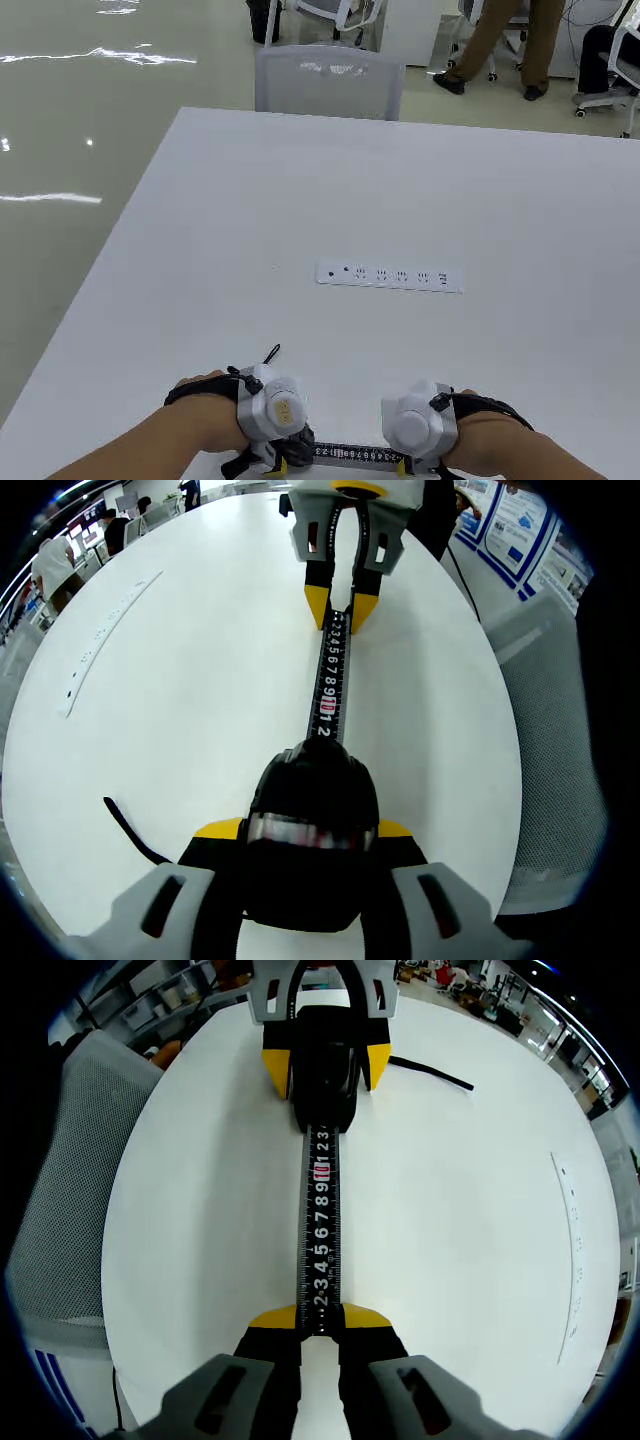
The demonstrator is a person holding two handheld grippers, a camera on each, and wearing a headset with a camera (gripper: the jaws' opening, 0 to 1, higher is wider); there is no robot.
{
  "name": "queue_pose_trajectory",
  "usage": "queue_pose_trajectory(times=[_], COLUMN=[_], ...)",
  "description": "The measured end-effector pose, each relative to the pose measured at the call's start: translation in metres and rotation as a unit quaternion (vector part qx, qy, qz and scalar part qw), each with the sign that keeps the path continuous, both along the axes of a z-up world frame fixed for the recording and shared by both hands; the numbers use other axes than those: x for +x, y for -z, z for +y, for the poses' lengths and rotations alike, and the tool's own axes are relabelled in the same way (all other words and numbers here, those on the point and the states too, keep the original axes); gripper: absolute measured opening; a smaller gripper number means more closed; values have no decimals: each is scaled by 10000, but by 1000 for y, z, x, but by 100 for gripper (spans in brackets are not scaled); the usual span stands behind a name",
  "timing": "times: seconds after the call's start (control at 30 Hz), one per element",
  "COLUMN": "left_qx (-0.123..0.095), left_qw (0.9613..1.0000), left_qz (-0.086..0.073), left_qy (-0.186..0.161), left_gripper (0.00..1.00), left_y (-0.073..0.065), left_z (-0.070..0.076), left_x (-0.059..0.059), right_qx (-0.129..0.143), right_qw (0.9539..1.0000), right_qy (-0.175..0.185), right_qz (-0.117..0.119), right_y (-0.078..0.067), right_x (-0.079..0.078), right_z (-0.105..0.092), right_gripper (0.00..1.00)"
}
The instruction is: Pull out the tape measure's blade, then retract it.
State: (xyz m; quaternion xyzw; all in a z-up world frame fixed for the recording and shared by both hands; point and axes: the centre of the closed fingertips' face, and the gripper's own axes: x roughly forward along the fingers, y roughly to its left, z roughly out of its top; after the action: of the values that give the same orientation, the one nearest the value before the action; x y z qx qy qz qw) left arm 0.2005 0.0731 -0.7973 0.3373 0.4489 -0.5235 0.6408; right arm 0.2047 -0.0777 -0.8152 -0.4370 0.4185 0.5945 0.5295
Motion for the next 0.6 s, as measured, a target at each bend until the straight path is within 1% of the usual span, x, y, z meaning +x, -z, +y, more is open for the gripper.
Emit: queue_pose_trajectory(times=[0.27,0.5,0.6], left_qx=[1,11,8], left_qw=[10000,10000,10000], left_qz=[5,31,31], left_qy=[-12,-17,-18], left_gripper=[39,39,39], left_y=[0,0,6], left_z=[0,0,1], left_x=[0,0,2], right_qx=[-17,-27,-57], right_qw=[10000,10000,10000], right_qy=[-15,-23,0], right_qz=[-3,-11,-22], right_y=[-3,0,0], right_x=[-1,2,1], right_z=[-6,-11,-12], right_gripper=[12,12,12])
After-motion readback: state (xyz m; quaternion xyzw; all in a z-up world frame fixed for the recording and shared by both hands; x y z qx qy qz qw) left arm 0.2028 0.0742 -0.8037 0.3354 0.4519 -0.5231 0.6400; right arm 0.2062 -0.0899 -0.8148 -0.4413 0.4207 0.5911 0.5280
